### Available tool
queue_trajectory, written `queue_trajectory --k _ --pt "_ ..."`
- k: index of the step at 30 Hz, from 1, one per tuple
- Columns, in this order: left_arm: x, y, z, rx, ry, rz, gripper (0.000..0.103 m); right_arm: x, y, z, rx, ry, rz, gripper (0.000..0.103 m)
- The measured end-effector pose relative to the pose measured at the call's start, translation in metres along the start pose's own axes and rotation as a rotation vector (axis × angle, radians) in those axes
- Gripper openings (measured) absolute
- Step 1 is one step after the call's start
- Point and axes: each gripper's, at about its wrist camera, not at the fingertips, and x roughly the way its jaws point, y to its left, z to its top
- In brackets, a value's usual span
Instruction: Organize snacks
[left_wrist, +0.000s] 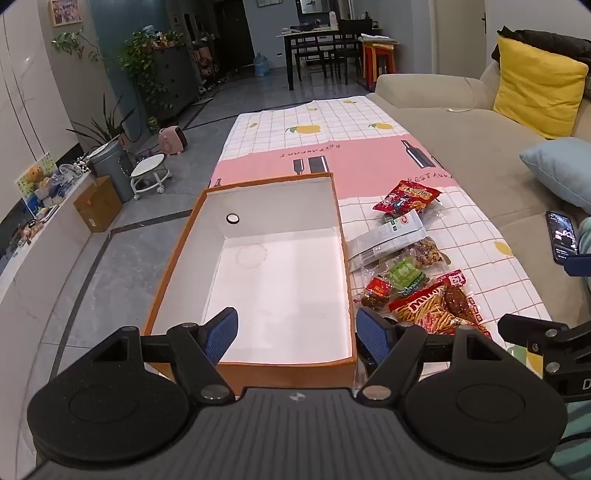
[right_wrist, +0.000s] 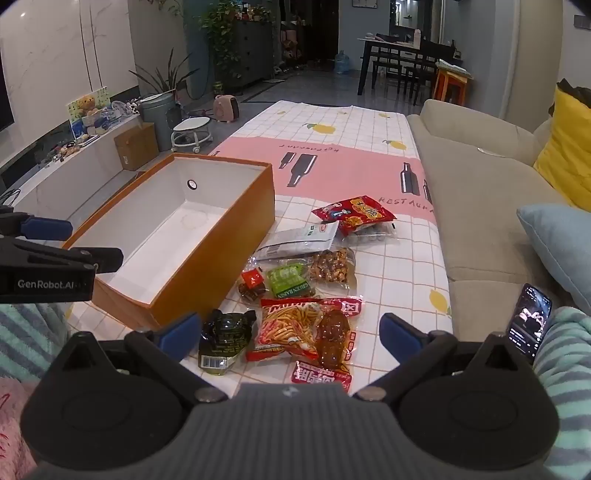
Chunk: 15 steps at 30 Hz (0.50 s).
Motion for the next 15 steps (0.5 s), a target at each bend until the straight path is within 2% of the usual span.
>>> queue_trajectory --k 15 --pt "-0.0013 0.0033 0.002 -0.036 0.022 -0.048 0.079 0.0013 -0.0005 -0.0001 -0.008 0.012 -0.01 0.099"
